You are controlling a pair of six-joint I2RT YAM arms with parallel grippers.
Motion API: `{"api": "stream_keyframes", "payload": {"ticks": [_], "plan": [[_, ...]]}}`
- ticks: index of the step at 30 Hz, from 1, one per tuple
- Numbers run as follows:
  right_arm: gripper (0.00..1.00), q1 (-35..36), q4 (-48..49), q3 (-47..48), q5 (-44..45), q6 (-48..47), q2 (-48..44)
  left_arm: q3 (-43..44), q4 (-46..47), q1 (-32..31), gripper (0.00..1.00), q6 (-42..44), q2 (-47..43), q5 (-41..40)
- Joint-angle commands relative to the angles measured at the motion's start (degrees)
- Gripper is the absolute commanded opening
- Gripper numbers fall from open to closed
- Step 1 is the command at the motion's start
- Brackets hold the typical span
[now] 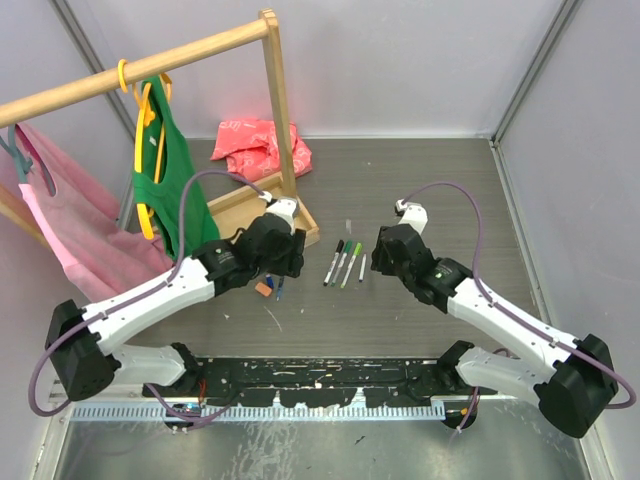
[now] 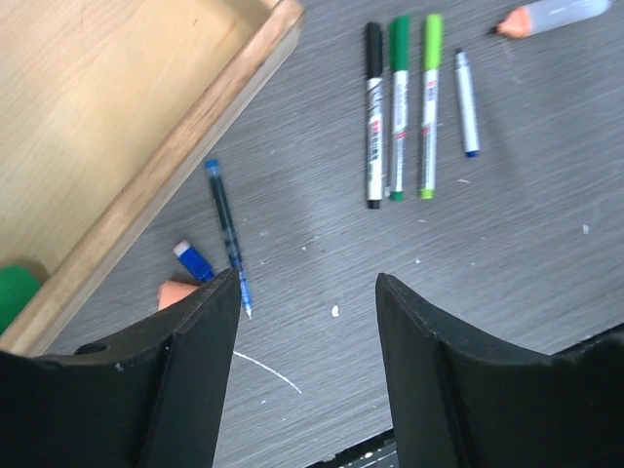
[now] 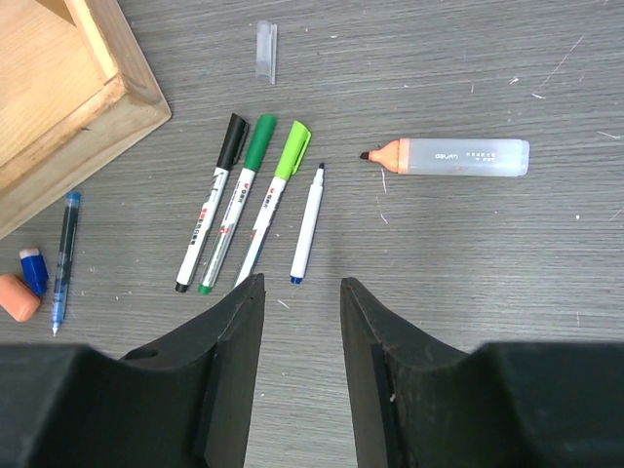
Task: Insert the pens into the pen caps
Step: Pick up the pen from the center of the board.
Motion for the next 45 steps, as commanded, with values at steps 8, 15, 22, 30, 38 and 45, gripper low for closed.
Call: {"api": "stream_keyframes", "payload": {"ticks": [8,15,22,30,38,45], "plan": [[0.43,-0.20,3.51,-2.21,0.26,-0.73,-2.78,-6.84,9.66,8.02,0.55,-4.32,7.66,4.77],[0.43,-0.22,3.52,-2.87,-0.42,-1.17,-3.27,-5.81,12.21,8.88,0.48,-4.54,14.81,5.57],[0.43,-0.26,3.60,-3.56,-0.94,-0.82,-4.50,-4.46,8.67,8.94,0.45,-4.68,17.68,2.81],[0.43,-0.25,3.86,-3.85,-1.80,-0.75,-4.32,-5.02,9.85,8.91,0.43,-4.53,20.34,3.48],[0.43,-0.28,3.86,-3.56,-2.22,-0.57,-4.18,-5.13,9.93,8.89,0.41,-4.38,22.01,3.29],[0.43,-0.18,3.86,-3.33,-2.50,-0.57,-3.84,-5.95,10.54,8.89,0.41,-4.84,23.00,2.66]]}}
